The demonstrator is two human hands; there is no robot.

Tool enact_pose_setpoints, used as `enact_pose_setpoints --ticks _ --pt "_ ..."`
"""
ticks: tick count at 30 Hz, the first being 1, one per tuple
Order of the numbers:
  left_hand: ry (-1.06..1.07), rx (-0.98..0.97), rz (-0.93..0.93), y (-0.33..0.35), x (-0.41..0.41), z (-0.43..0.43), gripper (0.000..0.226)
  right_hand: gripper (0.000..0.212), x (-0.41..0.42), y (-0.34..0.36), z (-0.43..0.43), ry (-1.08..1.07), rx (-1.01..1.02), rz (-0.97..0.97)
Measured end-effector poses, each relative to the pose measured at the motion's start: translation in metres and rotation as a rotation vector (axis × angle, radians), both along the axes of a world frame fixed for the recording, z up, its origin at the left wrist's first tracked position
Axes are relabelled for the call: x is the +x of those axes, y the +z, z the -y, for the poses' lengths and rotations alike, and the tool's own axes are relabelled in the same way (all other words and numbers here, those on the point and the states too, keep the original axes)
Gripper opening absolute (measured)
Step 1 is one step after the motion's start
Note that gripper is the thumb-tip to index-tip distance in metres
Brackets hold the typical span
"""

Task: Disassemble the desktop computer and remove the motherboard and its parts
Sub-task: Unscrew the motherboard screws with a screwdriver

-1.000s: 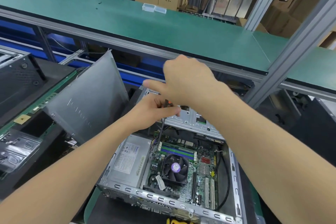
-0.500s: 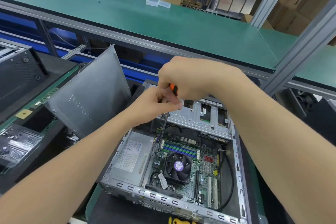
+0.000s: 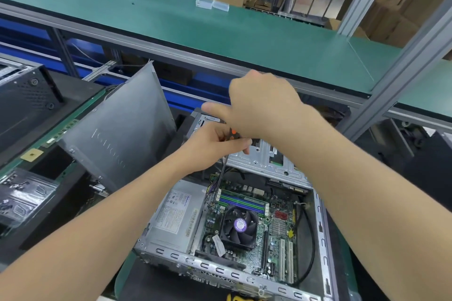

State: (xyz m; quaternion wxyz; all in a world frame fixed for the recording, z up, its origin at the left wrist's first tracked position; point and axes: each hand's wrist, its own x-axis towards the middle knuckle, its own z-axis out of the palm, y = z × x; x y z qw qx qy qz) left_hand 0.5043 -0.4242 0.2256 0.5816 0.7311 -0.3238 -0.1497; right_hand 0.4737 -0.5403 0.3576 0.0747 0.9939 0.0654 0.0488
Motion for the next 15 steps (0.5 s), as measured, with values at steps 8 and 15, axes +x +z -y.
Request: enact_pose_setpoints --ticks 8,15 --pt "0.008 -0.030 0.025 0.003 0.000 -0.001 0.017 0.027 0.005 0.004 0.006 0.163 0.097 -0.245" --pt "0.009 -0.036 -0.003 0.000 0.005 0.000 0.013 0.026 0.000 0.020 0.010 0.409 -0.023 -0.342"
